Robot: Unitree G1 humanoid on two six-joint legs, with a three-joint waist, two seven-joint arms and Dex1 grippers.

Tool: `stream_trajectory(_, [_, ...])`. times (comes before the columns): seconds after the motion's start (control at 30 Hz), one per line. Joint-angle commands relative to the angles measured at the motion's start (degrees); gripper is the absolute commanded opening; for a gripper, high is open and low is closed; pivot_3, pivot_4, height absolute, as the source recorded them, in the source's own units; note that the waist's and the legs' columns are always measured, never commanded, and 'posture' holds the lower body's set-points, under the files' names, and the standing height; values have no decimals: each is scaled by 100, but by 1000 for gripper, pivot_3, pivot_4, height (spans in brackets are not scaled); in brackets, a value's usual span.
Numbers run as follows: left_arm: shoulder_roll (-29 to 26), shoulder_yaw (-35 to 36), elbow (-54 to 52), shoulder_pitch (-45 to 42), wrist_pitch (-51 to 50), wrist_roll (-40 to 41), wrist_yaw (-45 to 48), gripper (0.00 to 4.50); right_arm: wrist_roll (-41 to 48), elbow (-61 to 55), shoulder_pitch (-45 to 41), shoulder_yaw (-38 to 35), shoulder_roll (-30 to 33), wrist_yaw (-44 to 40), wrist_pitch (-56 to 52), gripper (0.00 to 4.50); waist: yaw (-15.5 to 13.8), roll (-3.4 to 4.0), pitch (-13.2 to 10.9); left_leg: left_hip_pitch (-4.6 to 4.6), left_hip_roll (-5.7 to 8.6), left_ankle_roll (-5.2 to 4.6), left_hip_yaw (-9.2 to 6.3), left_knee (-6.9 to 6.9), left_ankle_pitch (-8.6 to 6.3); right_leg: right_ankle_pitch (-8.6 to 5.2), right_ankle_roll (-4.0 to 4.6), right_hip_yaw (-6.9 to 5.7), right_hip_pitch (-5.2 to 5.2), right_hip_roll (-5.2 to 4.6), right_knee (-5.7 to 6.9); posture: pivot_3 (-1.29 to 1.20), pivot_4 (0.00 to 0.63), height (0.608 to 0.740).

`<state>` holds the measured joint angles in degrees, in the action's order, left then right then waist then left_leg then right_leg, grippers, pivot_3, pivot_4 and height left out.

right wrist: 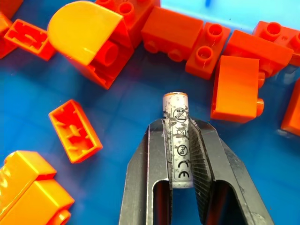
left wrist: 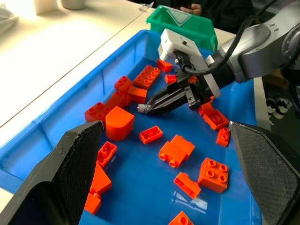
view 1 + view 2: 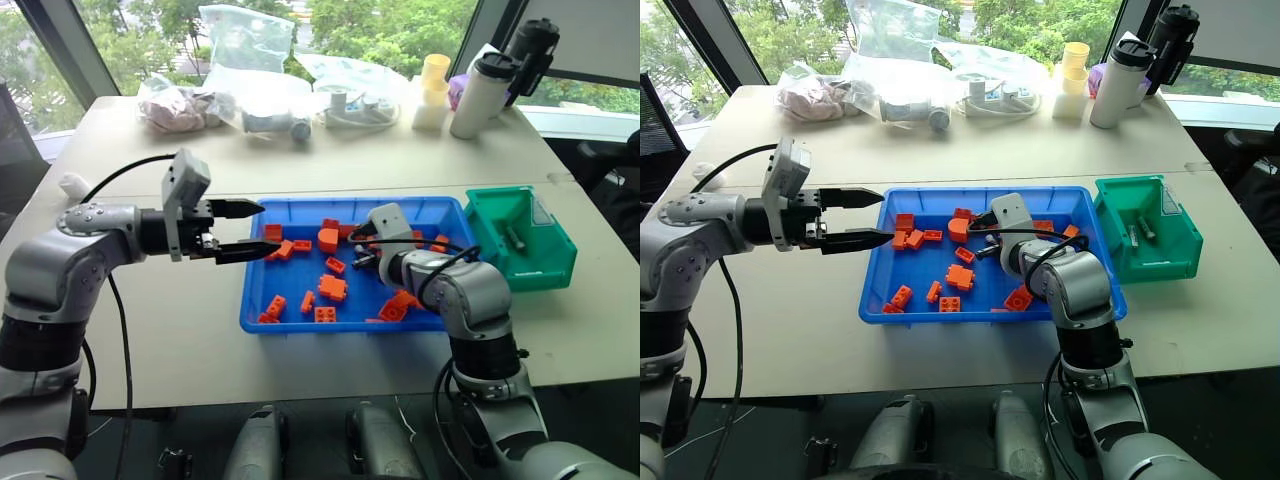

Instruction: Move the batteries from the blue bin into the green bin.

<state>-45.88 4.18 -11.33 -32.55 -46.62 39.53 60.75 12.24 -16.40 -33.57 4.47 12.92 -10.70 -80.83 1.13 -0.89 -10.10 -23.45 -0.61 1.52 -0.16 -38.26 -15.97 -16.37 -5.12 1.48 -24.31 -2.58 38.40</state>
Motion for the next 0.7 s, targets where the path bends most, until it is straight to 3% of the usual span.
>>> stream_trajectory(0.03, [-15,153,-83,-87,84,89,17,4500,311,-657,-265,-356,302,-313,-505,18,-10,1,-1,-1,1,0,0,0,0,0,0,0,0,-1,0,0,150,740])
stream_trajectory(0.2, [43,-25,77,-256,199,13,204,4500,1244,-1255,-1015,-1652,601,-922,-1167,18,-5,3,-2,-3,-1,0,-1,1,0,0,0,0,-1,1,-2,0,150,740])
stream_trajectory(0.33, [373,-285,333,-648,385,-79,308,4500,967,-1110,-1501,-2395,1379,-712,-1142,18,-65,2,-1,-3,4,0,-2,1,0,0,0,-3,3,-4,-7,0,150,740])
stream_trajectory(0.43, [664,-359,464,-887,428,-52,293,4500,770,-934,-1308,-2449,1973,-624,-868,18,-59,-2,1,-6,11,-4,-7,2,-2,0,0,-4,16,-9,-25,0,150,740])
stream_trajectory(0.57, [1407,-646,648,-1314,511,-70,199,4500,239,-329,-272,-2434,2919,-577,274,18,-62,-3,1,-10,13,-5,-6,1,-3,0,0,-3,16,-10,-26,0,150,740])
stream_trajectory(0.7, [1567,-941,756,-1291,750,-456,216,4500,161,109,198,-2471,2950,-610,934,18,74,5,4,1,12,-5,10,3,-3,0,-1,12,13,-1,-20,0,150,740])
